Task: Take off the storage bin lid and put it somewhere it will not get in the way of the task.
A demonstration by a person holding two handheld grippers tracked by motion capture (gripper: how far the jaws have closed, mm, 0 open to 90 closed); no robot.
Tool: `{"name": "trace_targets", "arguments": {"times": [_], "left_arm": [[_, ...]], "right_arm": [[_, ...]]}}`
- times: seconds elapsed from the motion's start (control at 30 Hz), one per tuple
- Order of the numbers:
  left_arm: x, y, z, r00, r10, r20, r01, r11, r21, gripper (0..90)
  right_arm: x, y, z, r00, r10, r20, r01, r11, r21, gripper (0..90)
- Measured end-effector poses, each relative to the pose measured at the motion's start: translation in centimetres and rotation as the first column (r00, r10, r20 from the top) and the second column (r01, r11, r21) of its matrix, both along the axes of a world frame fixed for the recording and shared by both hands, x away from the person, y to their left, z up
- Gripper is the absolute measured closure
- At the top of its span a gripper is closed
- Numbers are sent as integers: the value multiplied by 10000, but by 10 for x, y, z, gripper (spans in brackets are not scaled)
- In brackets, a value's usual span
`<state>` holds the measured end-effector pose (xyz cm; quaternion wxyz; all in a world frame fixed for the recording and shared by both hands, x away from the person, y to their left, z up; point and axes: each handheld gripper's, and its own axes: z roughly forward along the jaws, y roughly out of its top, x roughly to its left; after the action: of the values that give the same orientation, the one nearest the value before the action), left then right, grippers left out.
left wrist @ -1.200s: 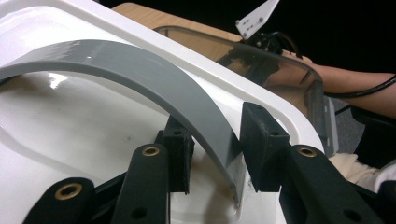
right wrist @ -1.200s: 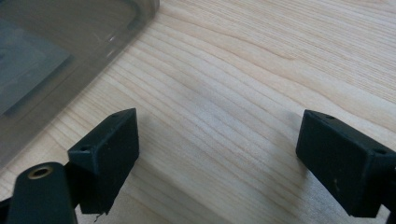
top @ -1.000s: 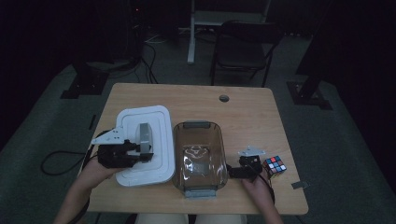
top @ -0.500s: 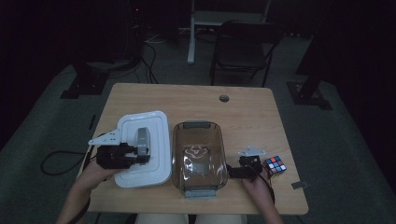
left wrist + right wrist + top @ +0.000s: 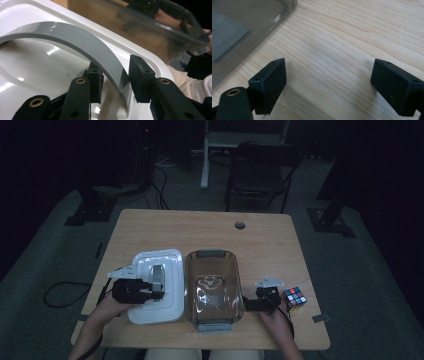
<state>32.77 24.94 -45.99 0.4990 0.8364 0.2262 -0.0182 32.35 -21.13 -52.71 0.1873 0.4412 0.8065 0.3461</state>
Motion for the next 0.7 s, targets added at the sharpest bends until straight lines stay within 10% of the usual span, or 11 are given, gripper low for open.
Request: {"name": "trace_targets", "arguments": {"times": [0.7], "left_arm": [[26,-22,-47,9947,-263,-993,335,9969,716,652]], "right_arm": [[0,0,0,10000,2,1,-2,10000,-1,131]]}}
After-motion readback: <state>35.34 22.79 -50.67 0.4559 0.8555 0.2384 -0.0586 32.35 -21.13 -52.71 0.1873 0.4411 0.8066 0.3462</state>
